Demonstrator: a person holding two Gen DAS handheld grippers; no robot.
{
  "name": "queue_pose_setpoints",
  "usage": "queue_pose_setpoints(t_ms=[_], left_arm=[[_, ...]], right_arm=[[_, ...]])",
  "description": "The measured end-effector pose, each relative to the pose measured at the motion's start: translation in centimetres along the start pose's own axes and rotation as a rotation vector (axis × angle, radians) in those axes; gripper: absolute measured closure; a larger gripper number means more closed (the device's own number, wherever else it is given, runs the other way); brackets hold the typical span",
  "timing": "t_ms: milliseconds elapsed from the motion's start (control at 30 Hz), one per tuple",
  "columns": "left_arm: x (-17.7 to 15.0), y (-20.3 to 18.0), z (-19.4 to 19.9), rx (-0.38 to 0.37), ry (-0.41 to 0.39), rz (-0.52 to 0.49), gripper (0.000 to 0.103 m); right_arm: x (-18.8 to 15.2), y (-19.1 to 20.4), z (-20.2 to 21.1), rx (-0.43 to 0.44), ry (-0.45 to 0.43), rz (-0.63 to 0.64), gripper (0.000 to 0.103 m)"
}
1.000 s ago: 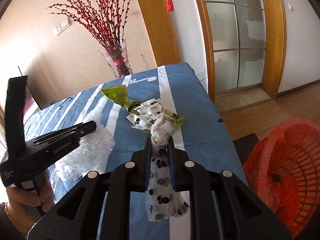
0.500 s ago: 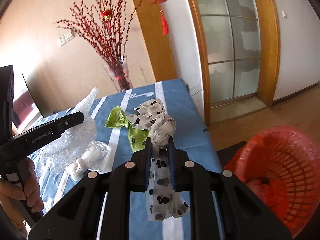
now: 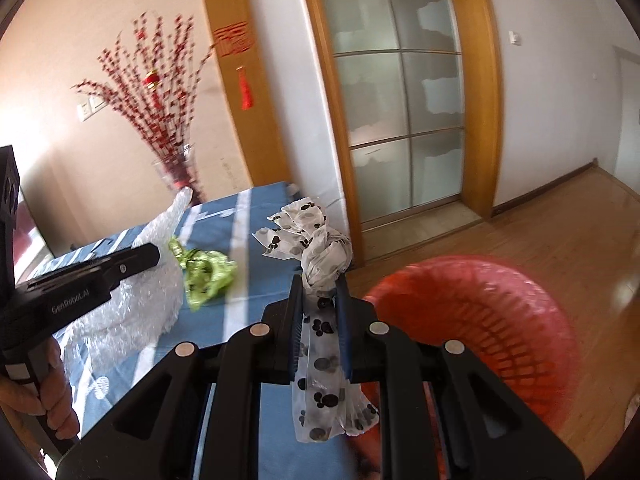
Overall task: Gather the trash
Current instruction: 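Carry the bubble wrap and spotted bag in both tools over the red basket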
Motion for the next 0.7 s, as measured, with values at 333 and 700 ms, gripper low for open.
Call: queue_pose_setpoints(t_ms=[333,700], left_arm=[[-2.0,-7.4,-1.7,-0.130,0.042,-0.029,0.084],[-4.0,-13.1,-3.6,-0.241,0.084,-0.054,0.084]], right_arm=[[0.3,-5.8,2.7,-0.097,-0.030,-0.041,0.087],[-0.3,-10.3,3.9,-0.168,-0.033,-0.091,0.087]])
Point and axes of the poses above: each gripper's, at about its wrist camera, not at the fingertips, and z roughly against the way its jaws point, y to its left, x to its top, the point moved 6 cm from there along -z, roughly the way its jaws point, and after that the axes turned 15 degrees about -y, right-handed, at the moved point
